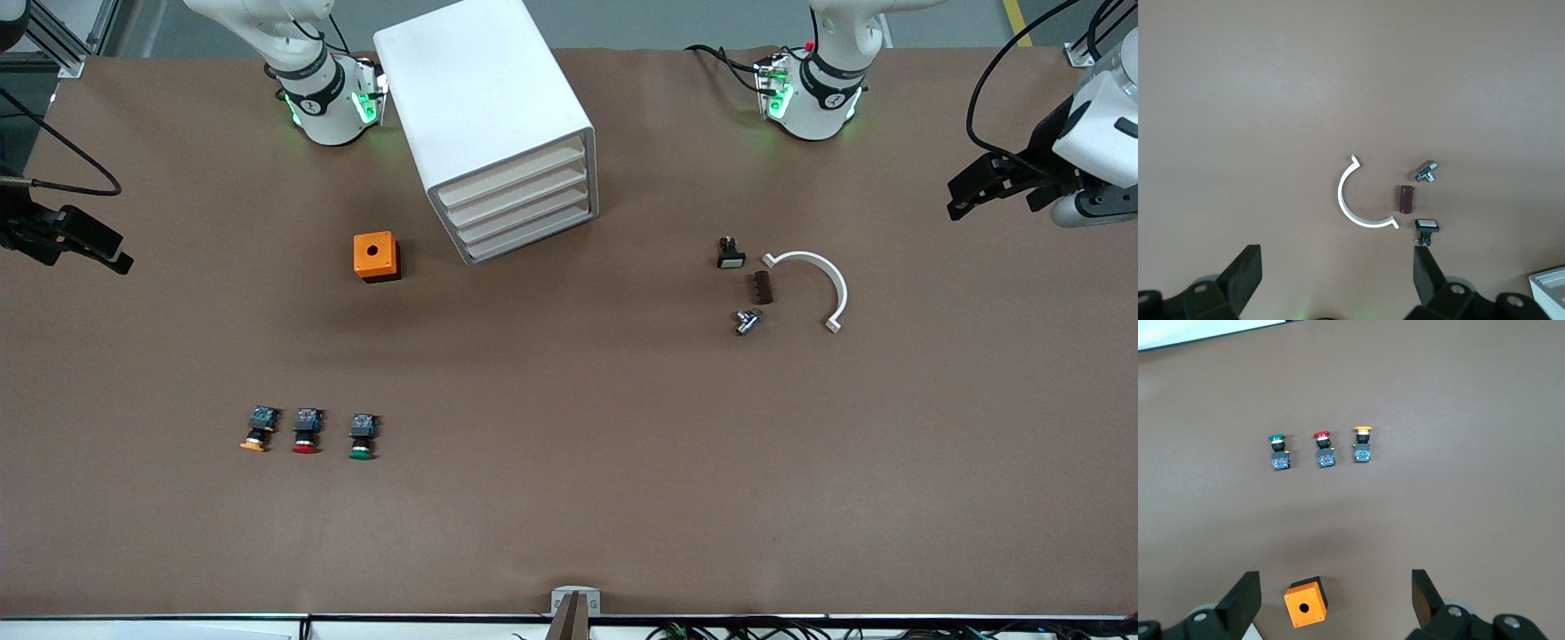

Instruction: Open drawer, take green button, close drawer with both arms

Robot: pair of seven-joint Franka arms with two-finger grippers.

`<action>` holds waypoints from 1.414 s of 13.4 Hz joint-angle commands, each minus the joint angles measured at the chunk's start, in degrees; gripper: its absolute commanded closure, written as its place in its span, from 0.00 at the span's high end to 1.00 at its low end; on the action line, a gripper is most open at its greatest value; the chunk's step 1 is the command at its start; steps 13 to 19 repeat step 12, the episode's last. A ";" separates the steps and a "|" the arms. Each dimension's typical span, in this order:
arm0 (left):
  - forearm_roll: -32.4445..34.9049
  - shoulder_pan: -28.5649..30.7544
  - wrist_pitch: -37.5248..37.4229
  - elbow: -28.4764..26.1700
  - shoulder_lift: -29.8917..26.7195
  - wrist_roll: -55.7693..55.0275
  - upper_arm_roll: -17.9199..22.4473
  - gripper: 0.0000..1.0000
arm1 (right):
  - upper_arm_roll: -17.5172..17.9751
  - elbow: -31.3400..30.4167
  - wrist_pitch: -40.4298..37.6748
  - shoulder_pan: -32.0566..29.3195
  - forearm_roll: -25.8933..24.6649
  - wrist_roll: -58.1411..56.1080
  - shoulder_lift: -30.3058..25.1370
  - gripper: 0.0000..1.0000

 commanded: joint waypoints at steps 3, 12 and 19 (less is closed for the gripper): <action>-0.06 0.52 -0.12 0.57 -0.16 1.16 -0.92 1.00 | 1.11 1.18 -1.00 -0.90 -0.87 0.56 0.33 1.00; 0.21 0.61 -1.61 1.28 0.45 1.16 -1.18 1.00 | 1.03 1.18 -2.23 -1.08 -0.87 0.56 0.16 1.00; 0.21 0.61 -1.61 1.28 0.45 1.16 -1.18 1.00 | 1.03 1.18 -2.23 -1.08 -0.87 0.56 0.16 1.00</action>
